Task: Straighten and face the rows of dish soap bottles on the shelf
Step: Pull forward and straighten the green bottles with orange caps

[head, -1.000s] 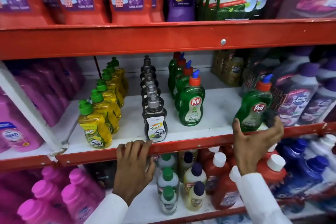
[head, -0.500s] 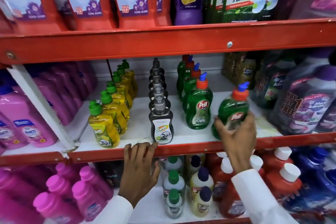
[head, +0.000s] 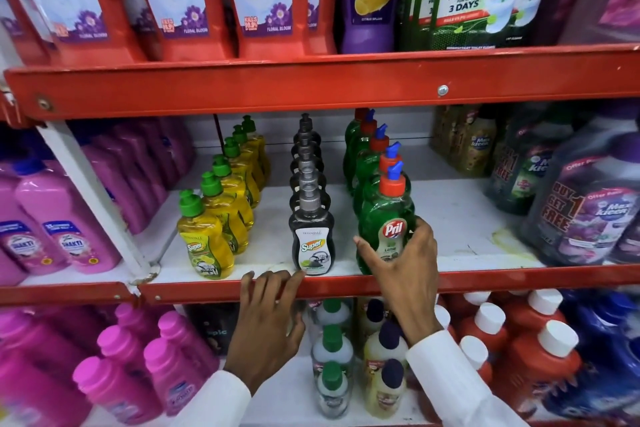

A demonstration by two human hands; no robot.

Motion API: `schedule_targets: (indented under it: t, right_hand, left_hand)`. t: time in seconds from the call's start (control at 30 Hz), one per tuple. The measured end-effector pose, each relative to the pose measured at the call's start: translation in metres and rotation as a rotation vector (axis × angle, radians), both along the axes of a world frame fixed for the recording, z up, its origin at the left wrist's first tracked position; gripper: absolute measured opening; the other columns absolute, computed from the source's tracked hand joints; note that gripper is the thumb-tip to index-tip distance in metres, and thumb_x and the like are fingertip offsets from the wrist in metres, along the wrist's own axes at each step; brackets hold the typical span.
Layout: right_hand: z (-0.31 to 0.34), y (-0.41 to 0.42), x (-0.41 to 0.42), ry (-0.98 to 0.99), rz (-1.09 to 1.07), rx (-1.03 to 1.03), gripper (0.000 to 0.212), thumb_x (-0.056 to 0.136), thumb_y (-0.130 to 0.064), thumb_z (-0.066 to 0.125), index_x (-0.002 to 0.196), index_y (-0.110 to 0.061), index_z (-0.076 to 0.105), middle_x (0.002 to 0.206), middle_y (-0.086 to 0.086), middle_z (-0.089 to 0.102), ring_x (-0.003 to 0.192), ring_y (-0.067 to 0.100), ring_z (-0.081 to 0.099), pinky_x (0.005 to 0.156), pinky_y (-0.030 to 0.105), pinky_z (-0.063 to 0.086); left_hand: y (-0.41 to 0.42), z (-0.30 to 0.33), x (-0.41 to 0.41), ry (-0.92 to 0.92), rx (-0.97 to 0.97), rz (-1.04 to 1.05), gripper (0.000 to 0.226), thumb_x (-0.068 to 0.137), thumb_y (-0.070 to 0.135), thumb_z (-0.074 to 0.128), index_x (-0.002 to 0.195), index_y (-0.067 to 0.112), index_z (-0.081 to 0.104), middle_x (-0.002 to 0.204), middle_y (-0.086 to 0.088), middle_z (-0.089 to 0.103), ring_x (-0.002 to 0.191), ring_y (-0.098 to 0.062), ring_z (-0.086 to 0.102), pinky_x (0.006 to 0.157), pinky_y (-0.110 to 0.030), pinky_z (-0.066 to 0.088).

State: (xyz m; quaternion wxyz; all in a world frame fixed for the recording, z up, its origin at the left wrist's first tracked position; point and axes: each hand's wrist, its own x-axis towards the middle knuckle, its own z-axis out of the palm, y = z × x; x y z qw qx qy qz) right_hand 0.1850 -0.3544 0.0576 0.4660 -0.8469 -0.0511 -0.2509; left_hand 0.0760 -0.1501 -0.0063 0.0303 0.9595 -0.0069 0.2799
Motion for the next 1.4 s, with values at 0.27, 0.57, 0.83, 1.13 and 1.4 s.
schedule_targets:
  t: [0.27,0.57,0.83,1.13,1.4]
  right_hand:
    - [-0.009,-0.062,0.018,0.121,0.403,-0.053,0.084,0.065,-0.049,0.088,0.135,-0.034,0.045,0.125,-0.008,0.065,0.107,0.008,0.065,0.088,0.015,0.050]
    - [-0.010,-0.078,0.035,0.095,0.539,-0.130,0.056,0.078,-0.039,0.083,0.128,-0.031,0.060,0.119,-0.013,0.072,0.105,0.001,0.068,0.091,0.006,0.049]
    - [-0.012,-0.083,0.035,0.059,0.539,-0.135,0.051,0.088,-0.037,0.073,0.133,-0.021,0.057,0.128,-0.003,0.069,0.113,0.012,0.065,0.100,0.036,0.055]
    - [-0.013,-0.084,0.029,0.088,0.487,-0.114,0.046,0.089,-0.032,0.070,0.131,-0.021,0.053,0.127,-0.001,0.067,0.112,0.015,0.064,0.099,0.037,0.054]
    - [-0.010,-0.078,0.014,-0.083,0.277,0.181,0.038,0.079,-0.022,0.079,0.113,-0.022,0.062,0.102,-0.001,0.064,0.095,0.018,0.066,0.083,0.037,0.058]
  left_hand:
    - [-0.026,0.021,0.001,-0.108,-0.204,-0.122,0.050,0.083,0.025,0.068,0.131,0.020,0.056,0.125,-0.003,0.055,0.118,-0.024,0.052,0.108,-0.043,0.044]
    - [-0.105,0.050,0.046,-0.035,-0.656,-0.098,0.053,0.089,0.033,0.066,0.138,0.020,0.052,0.132,0.001,0.059,0.116,-0.012,0.056,0.104,-0.027,0.047]
    - [-0.100,0.052,0.068,-0.048,-0.801,-0.094,0.049,0.088,0.027,0.076,0.133,0.017,0.062,0.123,-0.001,0.073,0.106,-0.010,0.070,0.095,-0.034,0.059]
    - [-0.099,0.049,0.074,-0.049,-0.850,-0.184,0.046,0.087,0.023,0.078,0.130,0.026,0.062,0.109,0.022,0.070,0.097,0.012,0.067,0.085,-0.012,0.054]
    - [-0.097,0.051,0.063,-0.064,-0.822,-0.225,0.047,0.091,0.021,0.074,0.136,0.023,0.061,0.126,0.006,0.071,0.113,-0.004,0.067,0.100,-0.033,0.056]
